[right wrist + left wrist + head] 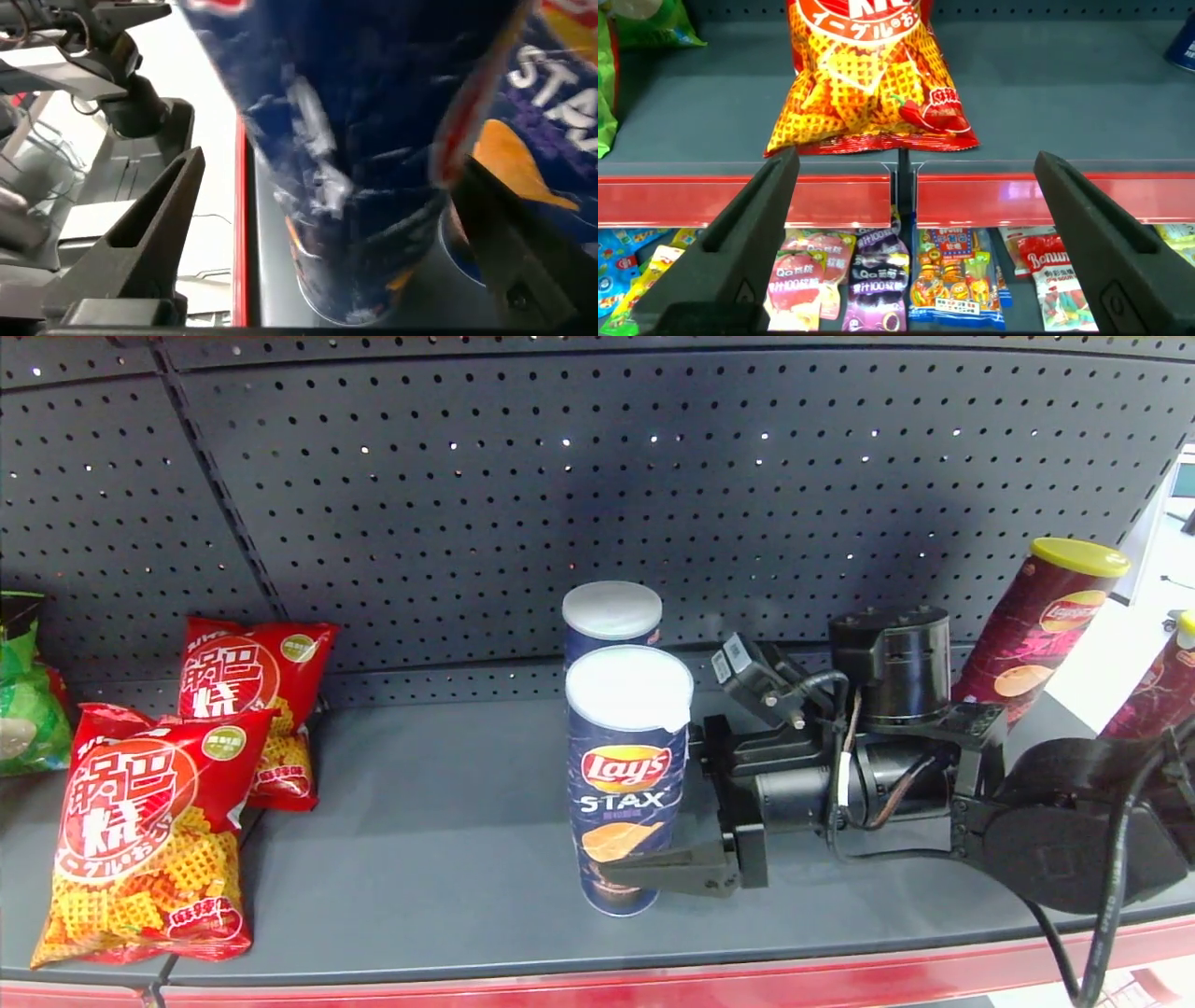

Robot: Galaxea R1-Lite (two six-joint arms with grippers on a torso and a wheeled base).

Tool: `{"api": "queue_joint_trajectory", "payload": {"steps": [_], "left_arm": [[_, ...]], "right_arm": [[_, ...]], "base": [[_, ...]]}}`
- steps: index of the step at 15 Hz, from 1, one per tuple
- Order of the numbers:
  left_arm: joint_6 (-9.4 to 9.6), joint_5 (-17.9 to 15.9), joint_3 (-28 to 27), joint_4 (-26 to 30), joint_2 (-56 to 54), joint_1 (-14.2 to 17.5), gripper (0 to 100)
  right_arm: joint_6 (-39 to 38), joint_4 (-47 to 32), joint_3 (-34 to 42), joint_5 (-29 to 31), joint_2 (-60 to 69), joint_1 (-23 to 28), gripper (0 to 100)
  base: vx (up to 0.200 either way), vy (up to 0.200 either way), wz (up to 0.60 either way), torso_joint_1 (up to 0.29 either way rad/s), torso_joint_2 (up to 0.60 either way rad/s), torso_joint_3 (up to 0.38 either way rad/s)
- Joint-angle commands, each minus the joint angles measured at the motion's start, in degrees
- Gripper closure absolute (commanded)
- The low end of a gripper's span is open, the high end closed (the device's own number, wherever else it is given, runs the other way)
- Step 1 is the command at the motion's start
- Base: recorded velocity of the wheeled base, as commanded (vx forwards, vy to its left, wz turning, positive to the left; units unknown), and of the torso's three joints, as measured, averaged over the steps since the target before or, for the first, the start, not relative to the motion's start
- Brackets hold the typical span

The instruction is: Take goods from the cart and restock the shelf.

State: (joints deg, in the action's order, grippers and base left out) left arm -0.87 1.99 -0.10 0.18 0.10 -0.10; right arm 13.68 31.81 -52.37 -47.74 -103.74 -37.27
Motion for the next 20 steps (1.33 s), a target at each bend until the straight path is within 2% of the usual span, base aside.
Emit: {"api": "queue_joint_trajectory", "payload": {"steps": [1, 2, 12, 20], "left_arm": [[-0.01, 0.0, 0.0, 0.0, 0.1, 0.0, 0], [-0.01, 0.0, 0.0, 0.0, 0.1, 0.0, 0], [-0.01, 0.0, 0.0, 0.0, 0.1, 0.0, 0], [-0.01, 0.0, 0.0, 0.0, 0.1, 0.0, 0]], "right_arm": [[-0.2, 0.0, -0.3, -0.2, -0.8, -0.4, 0], [-0.3, 0.1, -0.3, -0.2, -0.8, -0.4, 100], [-2.1, 0.5, -0.5, -0.3, -0.8, -1.1, 100], [-1.9, 1.4, 3.1, -1.7, 1.1, -1.0, 100]], "base": [[0.000, 0.000, 0.00, 0.000, 0.00, 0.000], [0.000, 0.000, 0.00, 0.000, 0.00, 0.000], [0.000, 0.000, 0.00, 0.000, 0.00, 0.000], [0.000, 0.000, 0.00, 0.000, 0.00, 0.000]]}}
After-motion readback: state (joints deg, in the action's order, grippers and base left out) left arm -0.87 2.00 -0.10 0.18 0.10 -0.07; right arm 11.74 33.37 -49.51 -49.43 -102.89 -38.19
